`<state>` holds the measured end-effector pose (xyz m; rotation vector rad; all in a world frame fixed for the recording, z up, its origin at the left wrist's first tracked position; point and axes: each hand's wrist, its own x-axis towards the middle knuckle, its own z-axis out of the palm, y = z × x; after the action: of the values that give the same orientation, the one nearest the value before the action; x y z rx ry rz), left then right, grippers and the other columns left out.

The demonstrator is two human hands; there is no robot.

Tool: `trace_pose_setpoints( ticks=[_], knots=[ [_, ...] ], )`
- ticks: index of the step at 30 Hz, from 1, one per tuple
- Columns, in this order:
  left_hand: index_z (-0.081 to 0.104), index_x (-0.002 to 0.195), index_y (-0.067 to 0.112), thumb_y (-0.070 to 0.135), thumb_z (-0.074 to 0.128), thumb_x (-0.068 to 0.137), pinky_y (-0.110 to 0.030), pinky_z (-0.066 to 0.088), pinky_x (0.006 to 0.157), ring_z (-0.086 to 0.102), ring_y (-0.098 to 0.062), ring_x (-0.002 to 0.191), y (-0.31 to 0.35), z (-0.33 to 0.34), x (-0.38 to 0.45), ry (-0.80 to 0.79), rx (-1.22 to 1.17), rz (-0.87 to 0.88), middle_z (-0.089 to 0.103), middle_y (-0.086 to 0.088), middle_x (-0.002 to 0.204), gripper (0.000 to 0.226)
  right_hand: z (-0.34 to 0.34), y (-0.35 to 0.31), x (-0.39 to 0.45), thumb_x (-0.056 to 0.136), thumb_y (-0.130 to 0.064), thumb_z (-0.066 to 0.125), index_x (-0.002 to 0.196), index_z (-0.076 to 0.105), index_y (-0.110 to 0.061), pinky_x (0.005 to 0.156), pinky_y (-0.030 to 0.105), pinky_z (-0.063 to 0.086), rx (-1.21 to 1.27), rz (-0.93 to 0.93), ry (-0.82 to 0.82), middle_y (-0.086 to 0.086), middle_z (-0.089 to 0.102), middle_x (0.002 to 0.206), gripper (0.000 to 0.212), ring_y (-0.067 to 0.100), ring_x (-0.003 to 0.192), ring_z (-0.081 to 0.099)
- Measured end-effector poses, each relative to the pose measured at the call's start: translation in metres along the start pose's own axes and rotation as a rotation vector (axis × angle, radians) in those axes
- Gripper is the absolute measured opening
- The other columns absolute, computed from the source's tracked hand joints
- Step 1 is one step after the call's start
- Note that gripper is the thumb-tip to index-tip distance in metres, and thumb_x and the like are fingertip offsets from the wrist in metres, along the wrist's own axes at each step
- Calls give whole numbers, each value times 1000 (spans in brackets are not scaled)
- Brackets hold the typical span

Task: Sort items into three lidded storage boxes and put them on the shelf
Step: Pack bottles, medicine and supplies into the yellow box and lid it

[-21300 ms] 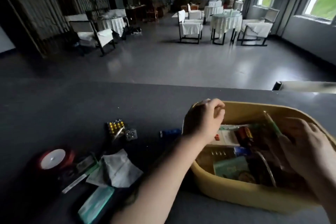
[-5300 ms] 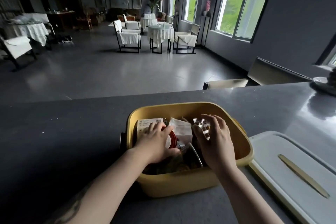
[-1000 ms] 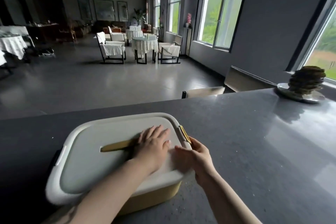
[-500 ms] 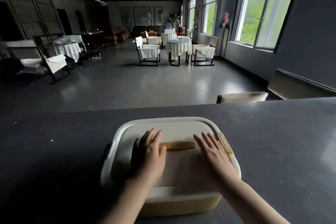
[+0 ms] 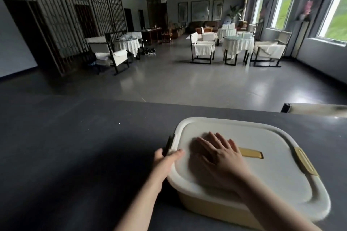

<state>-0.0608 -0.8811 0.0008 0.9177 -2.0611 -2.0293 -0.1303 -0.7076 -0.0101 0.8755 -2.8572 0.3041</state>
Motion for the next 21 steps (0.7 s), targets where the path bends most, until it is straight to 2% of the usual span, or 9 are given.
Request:
trace_pose_setpoints(
  ticks=[4, 5, 7, 9, 12, 14, 16, 19, 21],
  knots=[
    [48, 125, -14, 0, 69, 82, -45, 42, 99, 56, -41, 114, 4, 3, -1, 8, 6, 158, 57, -30, 122, 49, 2, -1, -1, 90, -64, 26, 145, 20, -47, 115, 37, 8, -2, -9, 12, -8, 16, 158, 57, 15, 145, 9],
    [51, 121, -14, -4, 66, 83, -43, 45, 95, 58, -40, 109, 5, 4, 1, 6, 25, 193, 60, -29, 116, 43, 2, 0, -1, 90, -64, 26, 144, 21, -47, 115, 37, 9, 5, -11, 15, -8, 17, 158, 57, 15, 145, 9],
    [57, 104, -17, -10, 62, 82, -31, 48, 74, 60, -29, 84, 8, 3, 2, -17, 68, 274, 63, -21, 90, 24, 1, -1, -1, 90, -63, 27, 144, 23, -46, 115, 37, 10, 17, -8, 26, -7, 18, 158, 57, 16, 145, 11],
    [57, 85, -14, -13, 61, 81, -16, 38, 55, 46, -16, 64, 11, 2, 2, -31, 133, 327, 51, -8, 67, 6, 0, -2, -1, 90, -63, 28, 143, 25, -46, 115, 37, 11, 17, -9, 36, -7, 20, 157, 56, 16, 144, 12],
    [58, 84, -11, -9, 64, 81, -14, 33, 50, 42, -14, 63, 10, -1, 7, -34, 169, 361, 47, -8, 68, 7, -4, -2, -4, 90, -62, 33, 141, 33, -43, 114, 35, 14, 53, -28, 61, -9, 27, 154, 54, 14, 142, 19],
    [56, 106, -2, -2, 66, 82, -19, 40, 62, 51, -19, 77, 10, 1, 10, -25, 185, 322, 57, -11, 87, 25, -10, 4, -9, 90, -60, 37, 137, 41, -41, 114, 33, 16, 105, -25, 81, -12, 35, 149, 50, 11, 140, 24],
    [43, 130, 8, 11, 70, 82, -25, 38, 76, 53, -20, 93, 10, 5, 14, -61, 255, 263, 57, -10, 112, 55, -17, 22, -20, 94, -58, 34, 133, 44, -43, 115, 37, 11, 183, 23, 92, -16, 38, 147, 44, 7, 140, 26],
    [16, 150, 17, 32, 80, 73, -30, 35, 99, 42, -21, 126, 10, 14, 20, -124, 356, 248, 38, -4, 146, 102, -31, 63, -49, 97, -53, 28, 133, 42, -47, 116, 44, 0, 133, 151, 104, -20, 37, 145, 39, 5, 141, 23],
    [12, 152, 21, 41, 87, 62, -35, 26, 112, 26, -21, 140, 11, 16, 25, -121, 417, 272, 24, 0, 155, 119, -39, 92, -69, 93, -54, 29, 130, 42, -46, 116, 48, 0, 1, 271, 112, -18, 39, 140, 40, 9, 141, 25]
  ],
)
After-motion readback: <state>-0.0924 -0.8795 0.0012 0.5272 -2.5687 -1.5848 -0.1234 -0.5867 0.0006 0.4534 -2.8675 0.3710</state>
